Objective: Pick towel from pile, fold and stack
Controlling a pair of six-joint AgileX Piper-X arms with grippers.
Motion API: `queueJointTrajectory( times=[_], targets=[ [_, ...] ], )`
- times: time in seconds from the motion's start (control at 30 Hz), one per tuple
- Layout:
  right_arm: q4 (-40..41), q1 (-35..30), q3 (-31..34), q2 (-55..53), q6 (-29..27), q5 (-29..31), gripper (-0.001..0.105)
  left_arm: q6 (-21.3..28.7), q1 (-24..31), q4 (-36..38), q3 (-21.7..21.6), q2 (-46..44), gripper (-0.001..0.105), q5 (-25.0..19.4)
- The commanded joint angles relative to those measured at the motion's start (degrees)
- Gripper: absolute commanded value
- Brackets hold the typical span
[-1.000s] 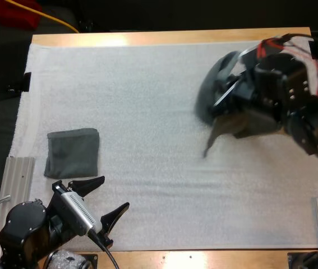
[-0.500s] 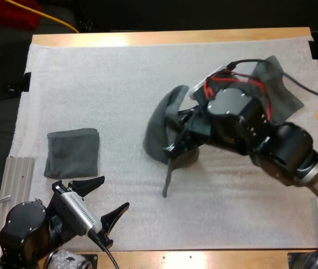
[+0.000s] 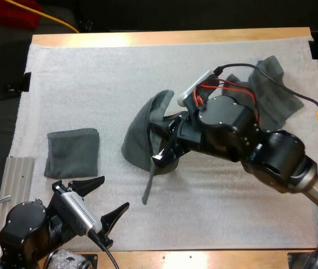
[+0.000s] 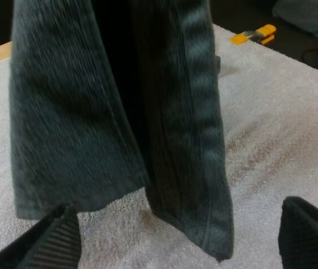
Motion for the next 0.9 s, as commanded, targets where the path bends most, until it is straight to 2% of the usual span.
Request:
queueJointTrajectory(
  times=[0.0, 0.33, 0.87],
  targets=[
    [0.91, 0.10, 0.52, 1.25, -0.61, -0.14, 0.001, -0.15, -0.26, -0.33, -0.64, 0.17, 0.070, -0.02],
    [0.90, -1.38, 6.38, 6.03, -0.61, 1.66, 0.001, -0.15, -0.26, -0.33, -0.64, 0.17, 0.070, -0.02],
    [7.14, -16.22, 21.77, 6.15, -2.41, 6.60, 0.001, -0.15, -0.26, -0.33, -0.64, 0.17, 0.070, -0.02]
  ],
)
